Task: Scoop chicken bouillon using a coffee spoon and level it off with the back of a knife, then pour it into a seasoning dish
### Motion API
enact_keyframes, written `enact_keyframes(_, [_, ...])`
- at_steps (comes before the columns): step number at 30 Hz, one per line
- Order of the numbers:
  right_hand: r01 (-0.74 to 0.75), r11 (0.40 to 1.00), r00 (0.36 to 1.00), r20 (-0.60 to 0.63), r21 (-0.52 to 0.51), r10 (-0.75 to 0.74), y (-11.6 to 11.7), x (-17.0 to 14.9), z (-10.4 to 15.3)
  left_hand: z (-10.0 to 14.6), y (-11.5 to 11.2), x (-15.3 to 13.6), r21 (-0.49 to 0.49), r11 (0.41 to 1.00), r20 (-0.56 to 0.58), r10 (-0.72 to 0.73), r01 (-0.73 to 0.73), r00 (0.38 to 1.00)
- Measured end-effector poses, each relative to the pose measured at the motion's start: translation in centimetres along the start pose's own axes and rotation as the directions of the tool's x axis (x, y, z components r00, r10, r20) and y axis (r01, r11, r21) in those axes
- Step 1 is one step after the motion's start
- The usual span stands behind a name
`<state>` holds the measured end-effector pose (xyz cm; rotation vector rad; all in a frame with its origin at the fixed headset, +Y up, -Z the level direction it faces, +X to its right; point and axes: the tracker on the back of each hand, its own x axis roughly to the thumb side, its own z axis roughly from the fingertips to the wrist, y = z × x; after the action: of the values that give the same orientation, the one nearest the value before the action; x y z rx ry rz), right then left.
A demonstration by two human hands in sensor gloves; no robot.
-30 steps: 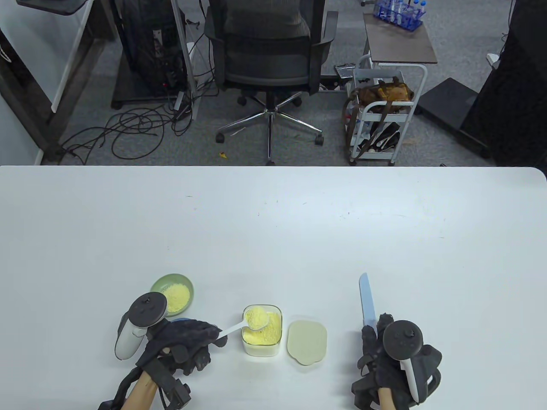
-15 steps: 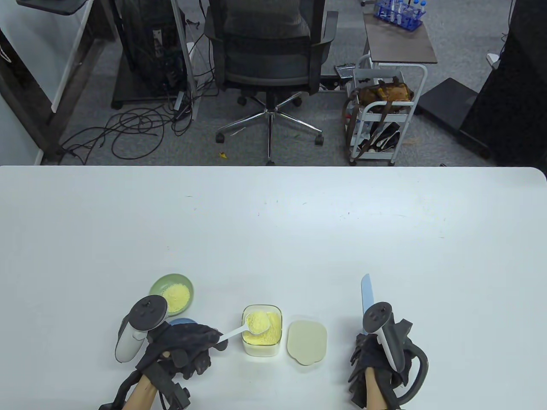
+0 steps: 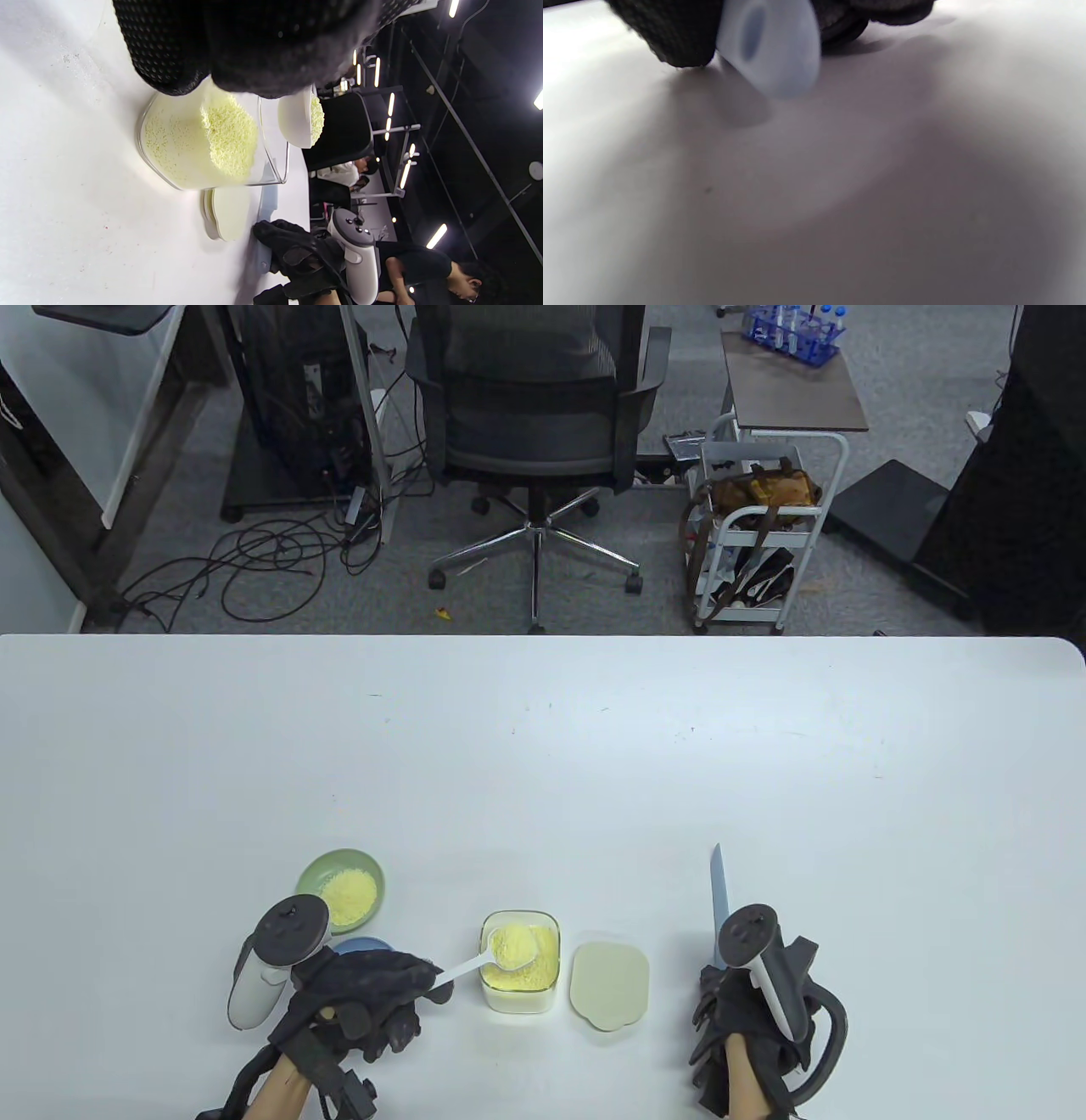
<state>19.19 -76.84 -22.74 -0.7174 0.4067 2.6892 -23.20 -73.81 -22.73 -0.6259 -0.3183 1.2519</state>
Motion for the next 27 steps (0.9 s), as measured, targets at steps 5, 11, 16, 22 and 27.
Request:
enact_keyframes(5, [0.177, 0.984, 0.945, 0.279, 0.002, -0.170, -1.3, 1.1, 2.8, -0.1, 0.1, -0.1, 0.011, 1.000, -0.010, -0.003, 0.003, 1.000])
enact_keyframes(11, [0.253, 0.964, 0.772, 0.582, 0.085, -0.254, -3.1, 5.2, 7.9, 0.0, 0.1, -0.1, 0.031, 1.000, -0.012, 0.002, -0.002, 1.000])
enact_keyframes(16, [0.169, 0.946, 0.630, 0.708, 0.275, -0.318, -2.0, 8.9, 10.7, -0.1, 0.0, -0.1, 0.030, 1.000, -0.018, -0.001, 0.002, 1.000])
enact_keyframes(22, [0.044, 0.964, 0.640, 0.733, 0.263, -0.229, -0.2, 11.0, 11.7, 0.0, 0.0, 0.0, 0.027, 1.000, -0.010, -0.002, 0.002, 1.000])
enact_keyframes(27, [0.059, 0.965, 0.667, 0.709, 0.255, -0.228, -0.4, 10.3, 11.1, 0.1, 0.1, 0.0, 0.032, 0.999, -0.007, -0.003, 0.004, 1.000])
